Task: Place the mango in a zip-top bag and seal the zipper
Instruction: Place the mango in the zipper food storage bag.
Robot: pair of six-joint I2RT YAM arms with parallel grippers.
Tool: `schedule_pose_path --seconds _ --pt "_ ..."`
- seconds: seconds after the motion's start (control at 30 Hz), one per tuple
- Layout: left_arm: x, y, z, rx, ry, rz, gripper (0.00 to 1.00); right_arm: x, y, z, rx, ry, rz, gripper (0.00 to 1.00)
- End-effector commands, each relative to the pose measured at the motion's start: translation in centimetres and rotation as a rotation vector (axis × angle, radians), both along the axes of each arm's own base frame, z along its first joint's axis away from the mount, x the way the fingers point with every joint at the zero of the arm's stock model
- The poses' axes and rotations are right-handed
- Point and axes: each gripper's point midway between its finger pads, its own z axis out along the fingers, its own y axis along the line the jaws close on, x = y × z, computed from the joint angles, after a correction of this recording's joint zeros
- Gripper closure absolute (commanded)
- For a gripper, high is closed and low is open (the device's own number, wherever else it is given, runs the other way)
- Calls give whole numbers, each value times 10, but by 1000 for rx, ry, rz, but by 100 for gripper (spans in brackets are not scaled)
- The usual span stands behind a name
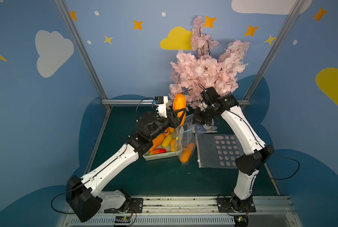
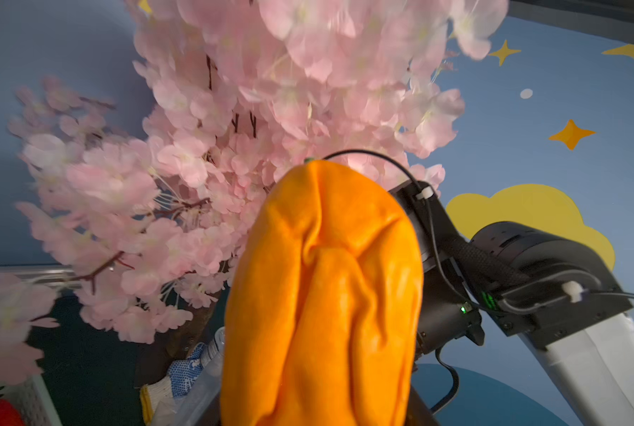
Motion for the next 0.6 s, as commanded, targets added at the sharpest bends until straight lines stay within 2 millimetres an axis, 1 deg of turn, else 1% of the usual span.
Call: schedule_pose_path --seconds 0.0,0.1,0.17,0.3,0.43,0.57 --pt "2 -13 18 -109 -69 -48 54 -2 0 9 19 -19 14 100" --pt "10 -24 13 -113 -72 -66 54 -3 -1 11 25 -21 12 100" --pt "14 -29 7 -113 -64 -75 54 -3 -1 14 30 -28 12 100" --pt "18 -22 -16 -37 -44 -18 55 -3 -3 18 40 -34 5 100" --pt "17 -21 -39 63 -25 -4 55 -3 -5 24 55 -45 3 100" --pt "16 -19 -62 137 -18 25 48 -4 -3 27 69 -51 10 100"
